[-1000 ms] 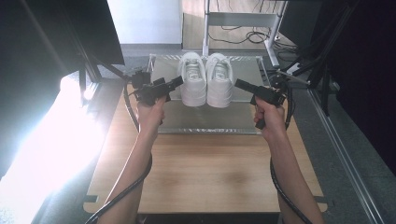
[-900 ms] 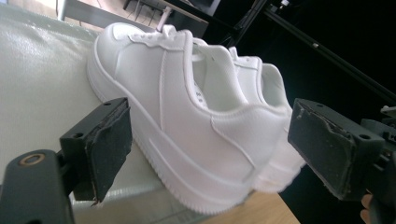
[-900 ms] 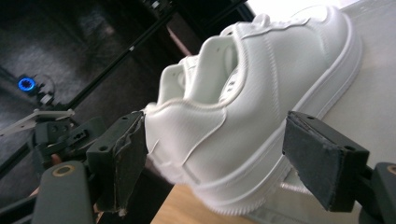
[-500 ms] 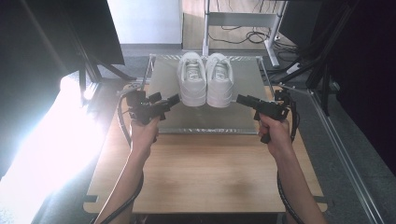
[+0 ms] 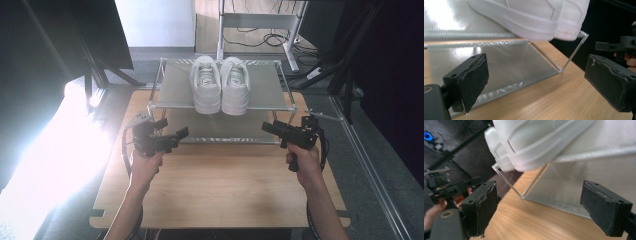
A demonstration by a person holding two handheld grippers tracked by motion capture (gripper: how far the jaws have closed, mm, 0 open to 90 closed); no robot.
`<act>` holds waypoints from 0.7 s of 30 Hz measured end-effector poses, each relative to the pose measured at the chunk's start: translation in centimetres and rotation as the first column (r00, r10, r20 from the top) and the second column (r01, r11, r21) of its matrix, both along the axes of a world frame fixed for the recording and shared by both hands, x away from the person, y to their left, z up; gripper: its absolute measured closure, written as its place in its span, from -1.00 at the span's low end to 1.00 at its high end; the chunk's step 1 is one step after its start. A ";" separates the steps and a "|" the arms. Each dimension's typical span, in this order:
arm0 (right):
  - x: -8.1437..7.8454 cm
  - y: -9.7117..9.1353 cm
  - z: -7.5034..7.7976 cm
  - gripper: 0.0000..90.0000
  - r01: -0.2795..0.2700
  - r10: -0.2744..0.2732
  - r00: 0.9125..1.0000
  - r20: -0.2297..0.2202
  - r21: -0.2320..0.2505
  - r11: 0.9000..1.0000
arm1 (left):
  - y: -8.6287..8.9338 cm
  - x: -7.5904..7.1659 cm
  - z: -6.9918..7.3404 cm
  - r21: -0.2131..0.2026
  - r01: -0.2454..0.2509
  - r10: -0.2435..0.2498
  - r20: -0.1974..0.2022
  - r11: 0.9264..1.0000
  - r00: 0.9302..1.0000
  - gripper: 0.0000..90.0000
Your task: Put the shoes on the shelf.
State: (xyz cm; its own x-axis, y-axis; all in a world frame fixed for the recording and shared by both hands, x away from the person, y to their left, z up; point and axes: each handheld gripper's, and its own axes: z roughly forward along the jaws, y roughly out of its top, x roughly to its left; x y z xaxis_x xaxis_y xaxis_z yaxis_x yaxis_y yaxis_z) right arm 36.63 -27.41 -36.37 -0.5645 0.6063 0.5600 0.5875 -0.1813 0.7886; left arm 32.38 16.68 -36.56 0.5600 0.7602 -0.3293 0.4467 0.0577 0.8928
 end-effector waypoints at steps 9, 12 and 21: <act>-2.0 -1.2 -2.4 -0.68 -0.003 0.005 1.000 0.023 -0.101 0.995 | 0.0 -2.3 -2.3 0.085 0.007 -0.008 0.009 0.996 1.000 -1.00; -2.6 -1.3 -3.3 -0.69 -0.001 0.007 0.999 0.044 -0.129 0.992 | 0.1 -2.9 -3.3 0.097 0.006 -0.007 0.004 0.995 1.000 -1.00; -4.6 -0.9 -5.9 -0.79 -0.014 0.034 0.997 0.066 -0.280 0.960 | 0.2 -4.9 -6.7 0.160 -0.010 0.016 -0.034 0.987 0.999 -1.00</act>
State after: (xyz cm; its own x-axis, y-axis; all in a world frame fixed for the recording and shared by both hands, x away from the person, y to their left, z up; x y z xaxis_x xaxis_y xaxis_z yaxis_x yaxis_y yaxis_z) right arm 31.99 -28.36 -42.30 -0.6123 0.7188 0.3294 0.5307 0.0648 0.8451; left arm 27.49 16.92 -43.27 0.5401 0.8117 -0.2226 0.4781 -0.0783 0.8748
